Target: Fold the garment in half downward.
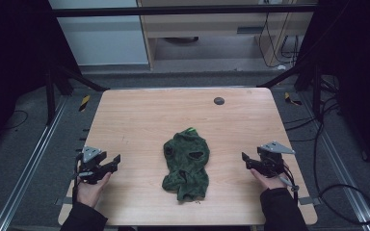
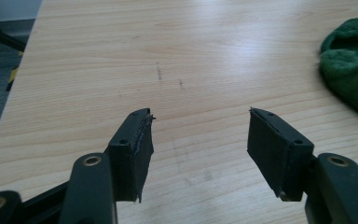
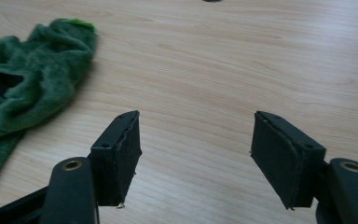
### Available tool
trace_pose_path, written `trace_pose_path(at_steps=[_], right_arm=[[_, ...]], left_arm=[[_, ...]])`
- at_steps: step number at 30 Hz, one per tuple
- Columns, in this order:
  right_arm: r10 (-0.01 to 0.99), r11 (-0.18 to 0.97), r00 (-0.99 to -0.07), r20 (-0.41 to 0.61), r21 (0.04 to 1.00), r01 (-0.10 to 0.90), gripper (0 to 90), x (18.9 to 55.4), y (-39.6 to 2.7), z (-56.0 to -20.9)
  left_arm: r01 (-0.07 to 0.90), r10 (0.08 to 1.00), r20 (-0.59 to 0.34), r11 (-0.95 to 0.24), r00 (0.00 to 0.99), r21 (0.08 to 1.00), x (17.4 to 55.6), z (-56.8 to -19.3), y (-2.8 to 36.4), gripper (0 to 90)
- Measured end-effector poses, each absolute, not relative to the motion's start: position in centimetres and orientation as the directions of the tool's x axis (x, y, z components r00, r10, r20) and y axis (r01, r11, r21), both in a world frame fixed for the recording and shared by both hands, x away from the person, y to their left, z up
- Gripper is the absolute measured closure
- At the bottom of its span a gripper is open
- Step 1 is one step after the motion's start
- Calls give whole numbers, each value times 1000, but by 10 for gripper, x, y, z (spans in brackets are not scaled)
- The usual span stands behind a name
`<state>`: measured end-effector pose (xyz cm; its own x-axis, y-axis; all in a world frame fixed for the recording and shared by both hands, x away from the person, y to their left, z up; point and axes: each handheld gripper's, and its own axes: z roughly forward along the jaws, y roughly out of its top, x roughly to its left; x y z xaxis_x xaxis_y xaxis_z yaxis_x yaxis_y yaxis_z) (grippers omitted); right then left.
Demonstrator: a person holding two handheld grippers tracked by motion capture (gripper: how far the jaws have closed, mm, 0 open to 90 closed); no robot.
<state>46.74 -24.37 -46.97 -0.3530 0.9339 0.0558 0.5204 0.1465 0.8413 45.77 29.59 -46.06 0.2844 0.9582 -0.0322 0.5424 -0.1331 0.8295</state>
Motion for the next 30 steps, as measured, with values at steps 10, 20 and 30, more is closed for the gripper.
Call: trace_pose_path(at_steps=[10, 20, 30], right_arm=[[912, 168, -404, 68, 837, 521, 352, 470, -228, -456], [888, 196, -455, 65, 841, 504, 396, 488, -201, -435], [874, 213, -482, 57, 848, 486, 417, 505, -177, -429]], left_arm=[[534, 946, -47, -139, 320, 834, 469, -444, 284, 388], [504, 931, -48, -152, 361, 850, 495, -430, 265, 355], [503, 912, -56, -172, 406, 847, 515, -428, 238, 353]])
